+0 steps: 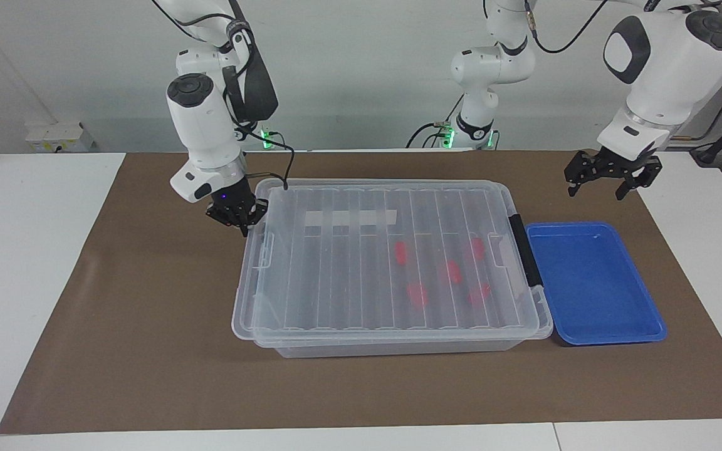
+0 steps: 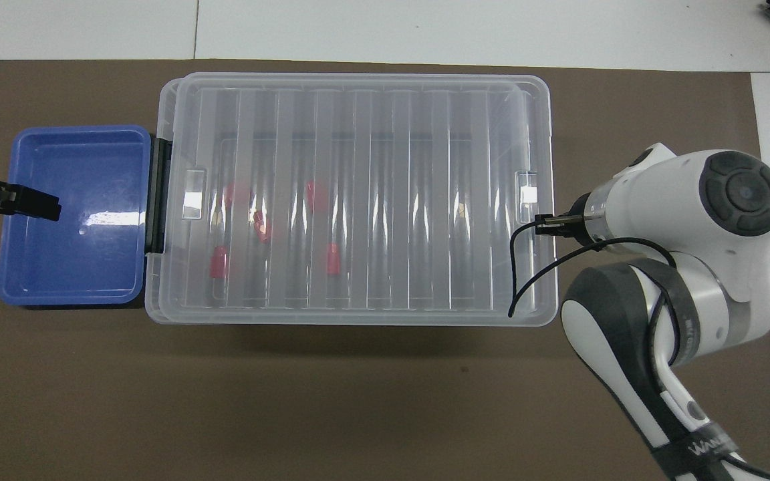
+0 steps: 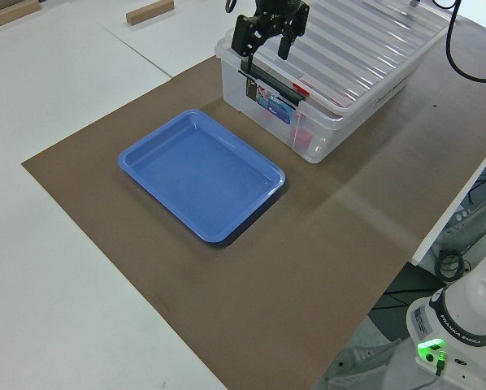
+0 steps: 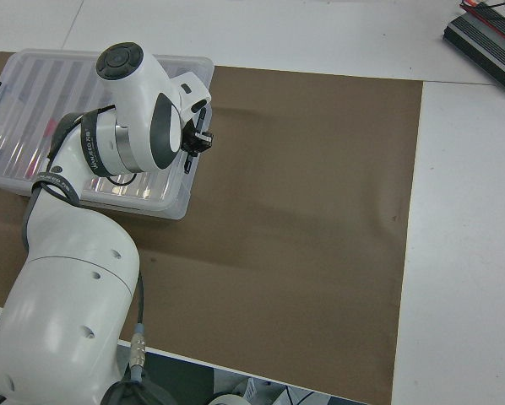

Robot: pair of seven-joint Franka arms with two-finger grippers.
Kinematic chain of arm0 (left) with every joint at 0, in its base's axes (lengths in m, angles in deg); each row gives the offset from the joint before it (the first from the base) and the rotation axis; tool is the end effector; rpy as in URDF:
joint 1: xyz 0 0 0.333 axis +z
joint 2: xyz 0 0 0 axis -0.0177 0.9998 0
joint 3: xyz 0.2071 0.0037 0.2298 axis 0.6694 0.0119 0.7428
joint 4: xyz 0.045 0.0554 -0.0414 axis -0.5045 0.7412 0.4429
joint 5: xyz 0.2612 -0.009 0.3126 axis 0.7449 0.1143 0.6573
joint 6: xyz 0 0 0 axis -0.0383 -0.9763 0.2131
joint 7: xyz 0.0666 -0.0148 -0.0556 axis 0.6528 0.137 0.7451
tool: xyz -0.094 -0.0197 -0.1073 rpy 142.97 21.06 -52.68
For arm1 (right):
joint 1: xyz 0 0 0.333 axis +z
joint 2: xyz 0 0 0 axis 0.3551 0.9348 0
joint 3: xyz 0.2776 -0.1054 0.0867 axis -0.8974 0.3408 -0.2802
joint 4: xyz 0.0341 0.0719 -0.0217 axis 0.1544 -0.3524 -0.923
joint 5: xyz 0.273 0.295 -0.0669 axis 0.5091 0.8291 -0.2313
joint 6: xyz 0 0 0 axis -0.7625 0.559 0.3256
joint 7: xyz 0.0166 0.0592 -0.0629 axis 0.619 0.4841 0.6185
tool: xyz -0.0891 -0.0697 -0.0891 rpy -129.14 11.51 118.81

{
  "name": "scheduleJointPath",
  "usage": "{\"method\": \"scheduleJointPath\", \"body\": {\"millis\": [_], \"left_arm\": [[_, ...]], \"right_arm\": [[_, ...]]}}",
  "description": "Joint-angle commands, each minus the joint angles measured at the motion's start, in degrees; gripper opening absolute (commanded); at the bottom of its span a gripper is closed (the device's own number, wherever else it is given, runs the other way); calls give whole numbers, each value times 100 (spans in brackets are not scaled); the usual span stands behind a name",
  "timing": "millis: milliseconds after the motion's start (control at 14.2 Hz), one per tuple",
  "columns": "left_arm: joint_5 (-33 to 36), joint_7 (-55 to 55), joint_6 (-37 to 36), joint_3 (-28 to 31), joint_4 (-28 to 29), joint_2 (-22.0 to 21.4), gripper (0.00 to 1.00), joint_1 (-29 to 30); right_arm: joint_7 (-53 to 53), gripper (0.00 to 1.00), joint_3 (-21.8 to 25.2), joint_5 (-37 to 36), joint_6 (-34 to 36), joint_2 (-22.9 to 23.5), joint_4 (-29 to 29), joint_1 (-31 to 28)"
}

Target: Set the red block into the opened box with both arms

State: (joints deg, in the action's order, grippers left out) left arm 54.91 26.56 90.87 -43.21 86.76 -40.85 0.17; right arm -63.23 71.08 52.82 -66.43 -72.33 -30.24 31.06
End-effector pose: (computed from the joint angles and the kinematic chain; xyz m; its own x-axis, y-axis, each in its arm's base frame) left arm 0.5867 -0.0005 0.5344 0.9735 -0.2280 0.0172 -0.2270 -0.9727 -0.0473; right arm 0.5728 0.1358 0.4102 0.9949 0.0060 0.1006 0.0096 -0.9993 -0.0361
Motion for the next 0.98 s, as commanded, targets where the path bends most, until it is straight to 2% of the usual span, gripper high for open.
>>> {"method": "scheduleJointPath", "body": {"millis": [0,352,773,914], "left_arm": [[-47,53,130,12,227,-198,100,13],[-47,53,139,12,236,-198,100,13],[-47,53,131,12,236,-198,100,13],[-47,53,130,12,227,-198,100,13]], "right_arm": [[-130,0,-18,53,-90,-70,-101,72],[-138,0,17,53,7,-139,-39,-51],[-138,0,70,-184,498,-395,39,-630],[-130,0,70,-202,1137,-377,442,-859]]}}
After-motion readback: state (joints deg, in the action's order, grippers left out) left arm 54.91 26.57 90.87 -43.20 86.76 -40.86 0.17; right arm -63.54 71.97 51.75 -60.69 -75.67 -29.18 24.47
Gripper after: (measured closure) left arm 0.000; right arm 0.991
